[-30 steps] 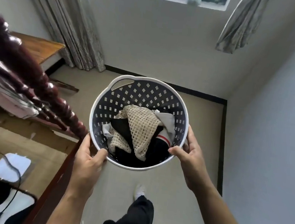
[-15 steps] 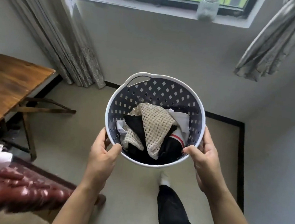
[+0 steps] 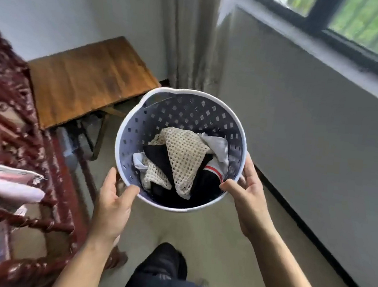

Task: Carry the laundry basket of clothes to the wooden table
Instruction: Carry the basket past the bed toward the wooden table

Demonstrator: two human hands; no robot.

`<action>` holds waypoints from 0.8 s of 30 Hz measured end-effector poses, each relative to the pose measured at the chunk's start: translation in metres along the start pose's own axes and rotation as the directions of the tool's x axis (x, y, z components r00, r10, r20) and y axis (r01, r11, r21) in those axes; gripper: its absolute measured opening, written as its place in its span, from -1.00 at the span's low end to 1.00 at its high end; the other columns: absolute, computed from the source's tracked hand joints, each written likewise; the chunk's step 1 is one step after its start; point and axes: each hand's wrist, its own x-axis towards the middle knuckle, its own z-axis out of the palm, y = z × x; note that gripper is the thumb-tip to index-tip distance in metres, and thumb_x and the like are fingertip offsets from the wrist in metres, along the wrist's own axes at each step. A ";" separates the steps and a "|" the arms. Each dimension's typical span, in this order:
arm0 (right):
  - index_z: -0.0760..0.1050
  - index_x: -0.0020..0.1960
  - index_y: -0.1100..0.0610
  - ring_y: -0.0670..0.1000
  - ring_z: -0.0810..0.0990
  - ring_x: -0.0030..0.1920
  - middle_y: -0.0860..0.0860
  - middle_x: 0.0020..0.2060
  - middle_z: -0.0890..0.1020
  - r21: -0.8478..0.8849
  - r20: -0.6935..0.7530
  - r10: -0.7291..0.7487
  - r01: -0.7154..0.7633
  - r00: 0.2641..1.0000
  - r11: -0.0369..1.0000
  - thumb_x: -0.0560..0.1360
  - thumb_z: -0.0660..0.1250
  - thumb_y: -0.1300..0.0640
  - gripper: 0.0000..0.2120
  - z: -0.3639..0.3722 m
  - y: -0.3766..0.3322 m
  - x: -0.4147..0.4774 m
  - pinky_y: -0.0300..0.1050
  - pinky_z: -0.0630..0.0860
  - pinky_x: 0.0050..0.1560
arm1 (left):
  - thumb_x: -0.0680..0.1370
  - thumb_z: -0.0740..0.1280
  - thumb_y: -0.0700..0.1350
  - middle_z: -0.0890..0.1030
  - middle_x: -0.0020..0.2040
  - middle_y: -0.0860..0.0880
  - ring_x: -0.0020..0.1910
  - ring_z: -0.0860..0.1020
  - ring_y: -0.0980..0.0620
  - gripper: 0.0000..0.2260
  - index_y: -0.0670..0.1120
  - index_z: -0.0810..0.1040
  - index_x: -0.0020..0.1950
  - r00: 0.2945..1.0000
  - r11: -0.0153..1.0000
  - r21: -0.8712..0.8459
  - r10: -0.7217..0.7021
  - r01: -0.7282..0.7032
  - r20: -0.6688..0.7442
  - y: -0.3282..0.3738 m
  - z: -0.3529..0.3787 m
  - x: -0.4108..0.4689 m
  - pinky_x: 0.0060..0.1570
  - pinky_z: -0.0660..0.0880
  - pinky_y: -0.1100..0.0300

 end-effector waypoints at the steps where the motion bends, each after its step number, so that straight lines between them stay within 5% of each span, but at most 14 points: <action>1: 0.39 0.58 -0.19 0.10 0.60 0.43 -0.02 0.40 0.67 -0.011 0.046 -0.001 0.002 0.999 1.000 0.33 0.31 0.37 -0.11 0.011 -0.002 0.026 0.09 0.53 0.44 | 0.44 0.32 -0.24 0.60 -0.25 0.08 -0.23 0.48 0.16 -0.73 0.02 0.64 0.06 0.999 1.000 -0.009 -0.001 0.000 -0.045 0.001 -0.001 0.017 -0.03 0.46 0.13; 5: 0.39 0.59 -0.15 0.15 0.59 0.44 0.04 0.40 0.67 -0.041 0.171 -0.001 0.008 0.985 0.999 0.34 0.31 0.38 -0.12 0.057 -0.013 0.127 -0.06 0.56 0.33 | 0.44 0.31 -0.22 0.39 -0.21 -0.11 -0.26 0.33 0.07 -0.80 0.01 0.62 -0.01 0.986 0.999 -0.030 -0.017 0.012 -0.166 0.009 -0.007 0.097 -0.08 0.29 0.04; 8: 0.41 0.58 -0.17 0.15 0.60 0.45 0.03 0.39 0.68 -0.039 0.205 0.000 0.008 0.979 0.999 0.34 0.35 0.35 -0.14 0.086 -0.031 0.189 0.12 0.53 0.47 | 0.44 0.32 -0.22 0.50 -0.14 -0.14 -0.15 0.42 -0.01 -0.70 0.07 0.67 0.09 0.981 0.999 -0.026 -0.031 0.027 -0.192 0.021 -0.013 0.164 0.01 0.37 -0.01; 13: 0.45 0.54 -0.15 0.12 0.61 0.44 -0.03 0.38 0.69 -0.051 0.185 -0.020 0.030 0.983 0.998 0.33 0.39 0.29 -0.19 0.118 -0.064 0.280 0.17 0.46 0.53 | 0.44 0.31 -0.21 0.57 -0.28 0.16 -0.24 0.46 0.08 -0.65 0.08 0.67 0.15 0.982 0.998 0.019 -0.049 0.053 -0.184 0.052 -0.007 0.264 0.05 0.42 -0.01; 19: 0.44 0.56 -0.13 0.11 0.62 0.42 0.01 0.40 0.68 0.001 0.180 -0.024 0.024 0.983 1.000 0.29 0.44 0.19 -0.16 0.151 -0.083 0.397 0.10 0.48 0.48 | 0.44 0.26 -0.23 0.53 -0.39 0.26 -0.35 0.45 0.27 -0.69 -0.03 0.60 0.14 0.985 0.998 0.028 -0.052 0.057 -0.164 0.080 0.012 0.381 -0.01 0.40 0.12; 21: 0.45 0.56 -0.13 0.13 0.59 0.46 0.02 0.40 0.67 -0.001 0.200 -0.026 0.027 0.979 1.000 0.34 0.41 0.28 -0.19 0.161 -0.081 0.430 0.15 0.45 0.53 | 0.43 0.28 -0.20 0.50 -0.35 0.19 -0.29 0.43 0.16 -0.71 -0.05 0.60 0.13 0.980 0.996 0.042 -0.064 0.073 -0.186 0.079 0.011 0.413 0.00 0.40 0.06; 24: 0.49 0.50 -0.19 0.05 0.62 0.42 0.00 0.38 0.68 -0.021 0.257 -0.017 0.023 0.966 1.000 0.37 0.34 0.37 -0.21 0.189 -0.079 0.507 0.16 0.46 0.53 | 0.39 0.32 -0.11 0.49 -0.17 -0.27 -0.16 0.43 -0.05 -0.71 -0.03 0.62 0.10 0.959 0.991 0.095 -0.061 0.091 -0.277 0.079 0.009 0.477 -0.03 0.43 -0.12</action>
